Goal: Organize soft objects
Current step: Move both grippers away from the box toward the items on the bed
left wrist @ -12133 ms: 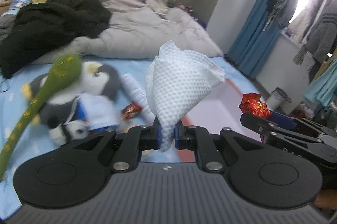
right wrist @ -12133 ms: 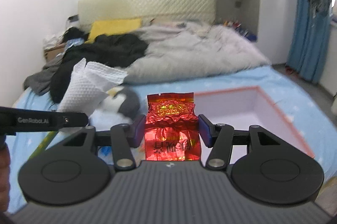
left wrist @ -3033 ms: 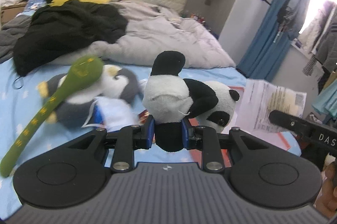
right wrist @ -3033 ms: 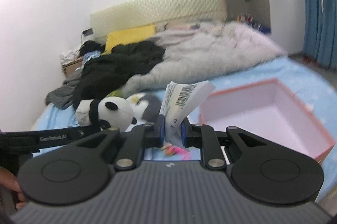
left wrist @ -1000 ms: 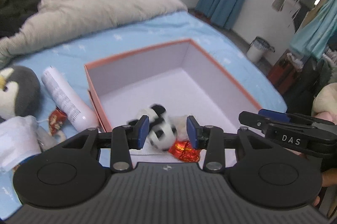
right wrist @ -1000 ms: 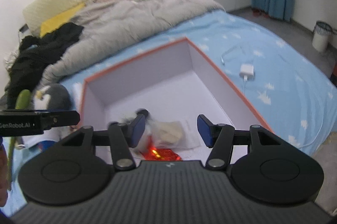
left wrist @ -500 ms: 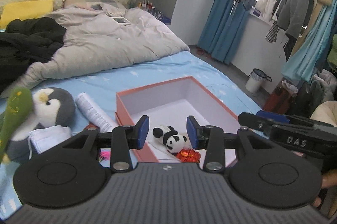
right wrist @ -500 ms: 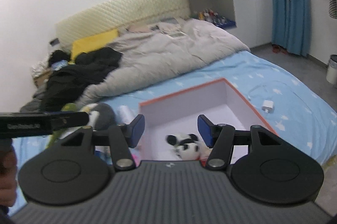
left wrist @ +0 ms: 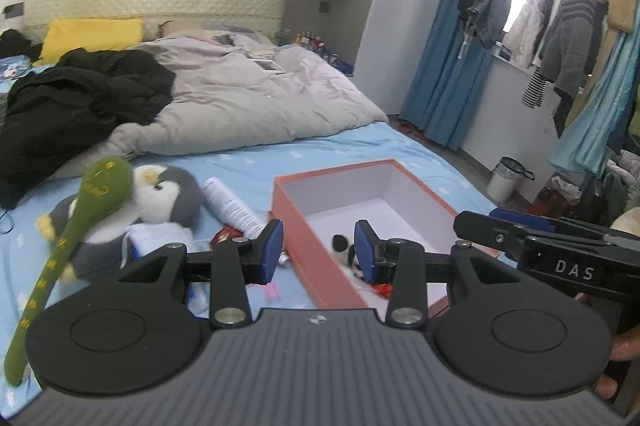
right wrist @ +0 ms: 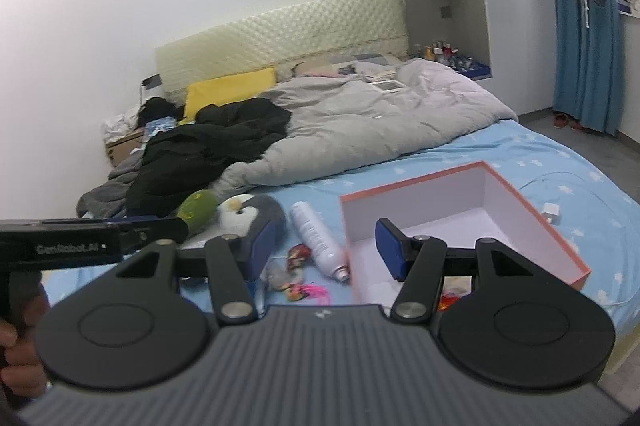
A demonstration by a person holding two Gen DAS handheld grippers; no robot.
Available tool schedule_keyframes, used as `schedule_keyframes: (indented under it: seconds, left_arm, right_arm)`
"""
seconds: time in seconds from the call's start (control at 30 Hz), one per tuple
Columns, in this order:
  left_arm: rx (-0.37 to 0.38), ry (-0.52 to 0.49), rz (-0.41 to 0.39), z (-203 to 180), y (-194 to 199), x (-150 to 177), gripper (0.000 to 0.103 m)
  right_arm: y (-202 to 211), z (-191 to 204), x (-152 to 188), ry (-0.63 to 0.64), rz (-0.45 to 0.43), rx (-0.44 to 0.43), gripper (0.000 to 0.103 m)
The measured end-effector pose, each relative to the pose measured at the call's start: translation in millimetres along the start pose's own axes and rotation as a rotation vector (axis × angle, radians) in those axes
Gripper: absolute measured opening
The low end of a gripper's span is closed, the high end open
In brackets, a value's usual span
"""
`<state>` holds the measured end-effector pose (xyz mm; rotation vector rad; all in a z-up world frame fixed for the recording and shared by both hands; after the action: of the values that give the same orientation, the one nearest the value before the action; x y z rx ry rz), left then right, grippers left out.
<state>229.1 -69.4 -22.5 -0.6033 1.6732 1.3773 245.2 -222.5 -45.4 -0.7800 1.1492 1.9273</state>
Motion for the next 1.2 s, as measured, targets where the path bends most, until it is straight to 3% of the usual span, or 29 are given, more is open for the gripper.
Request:
schedule_keyframes:
  seconds: [0.47, 0.97, 1.2]
  left_arm:
    - [-0.092, 0.121, 0.047, 51.6, 29.2, 69.6, 0.045]
    - [-0.169, 0.168, 0.142, 59.6, 43.1, 145.2, 0.045]
    - [-0.164, 0.219, 0.188, 66.3, 43.1, 176.7, 0.049]
  right_arm:
    - [-6.0, 41.7, 61.0, 0.016, 0.077, -0.066, 0.059]
    - [-7.3, 47.9, 122.3, 0.023, 0.168, -0.065, 0.059]
    - [-14.5, 57.3, 151.7, 0.07, 0.228, -0.069, 0.059]
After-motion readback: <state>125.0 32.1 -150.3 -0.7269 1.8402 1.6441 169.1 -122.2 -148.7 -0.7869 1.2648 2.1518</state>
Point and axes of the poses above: each gripper's, at about its wrist camera, not at the fingertips, and y roughly against the way its jaws point, z to its left, x to its underside, the point moved 10 cm from there along -y, roughly the way its jaws point, and after that the axes turned 13 degrees about -y, right-handed, at the moved point
